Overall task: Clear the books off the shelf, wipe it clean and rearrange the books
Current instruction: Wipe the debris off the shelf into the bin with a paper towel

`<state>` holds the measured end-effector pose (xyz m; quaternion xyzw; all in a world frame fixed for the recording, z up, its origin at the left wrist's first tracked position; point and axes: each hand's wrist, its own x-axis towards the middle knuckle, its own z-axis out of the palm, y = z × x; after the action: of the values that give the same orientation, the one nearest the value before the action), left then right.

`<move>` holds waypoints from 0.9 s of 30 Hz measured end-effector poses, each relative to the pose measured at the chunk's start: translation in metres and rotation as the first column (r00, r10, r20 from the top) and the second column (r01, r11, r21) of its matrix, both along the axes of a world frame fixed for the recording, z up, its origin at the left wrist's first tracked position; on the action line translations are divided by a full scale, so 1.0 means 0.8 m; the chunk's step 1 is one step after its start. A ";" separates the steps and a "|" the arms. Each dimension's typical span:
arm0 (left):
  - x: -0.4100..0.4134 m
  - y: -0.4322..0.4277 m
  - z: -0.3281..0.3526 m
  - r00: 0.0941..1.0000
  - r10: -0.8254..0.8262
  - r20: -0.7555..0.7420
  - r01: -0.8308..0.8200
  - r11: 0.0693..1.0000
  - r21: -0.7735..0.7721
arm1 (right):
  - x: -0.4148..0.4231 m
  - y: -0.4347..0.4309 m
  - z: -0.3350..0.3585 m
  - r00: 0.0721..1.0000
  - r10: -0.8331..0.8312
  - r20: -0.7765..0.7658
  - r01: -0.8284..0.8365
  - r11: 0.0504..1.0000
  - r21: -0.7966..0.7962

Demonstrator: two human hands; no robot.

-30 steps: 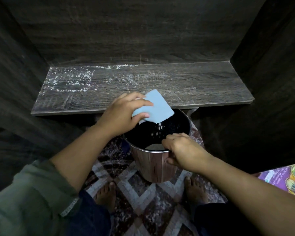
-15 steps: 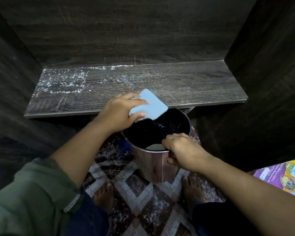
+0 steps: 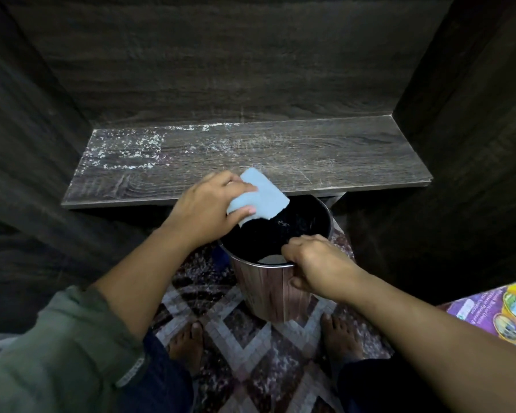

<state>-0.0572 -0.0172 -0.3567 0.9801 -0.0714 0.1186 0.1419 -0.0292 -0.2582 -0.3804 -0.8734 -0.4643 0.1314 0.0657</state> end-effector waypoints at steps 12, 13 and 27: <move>0.067 0.075 0.025 0.987 0.128 0.092 -0.126 0.992 -0.030 | 0.009 0.016 -0.008 1.000 0.000 -0.006 0.000 0.999 0.049; 0.080 0.082 0.032 0.985 0.128 0.117 -0.130 0.991 0.010 | 0.009 0.017 -0.010 1.000 0.000 -0.002 0.000 0.998 0.056; 0.170 0.104 0.008 0.958 0.165 0.235 -0.248 0.886 0.392 | 0.025 0.017 -0.031 1.000 -0.009 0.028 0.005 0.990 0.144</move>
<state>0.0789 0.0656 -0.3503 0.9733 -0.0035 0.2103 -0.0920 -0.0092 -0.2447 -0.4049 -0.8697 -0.4705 0.0849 0.1222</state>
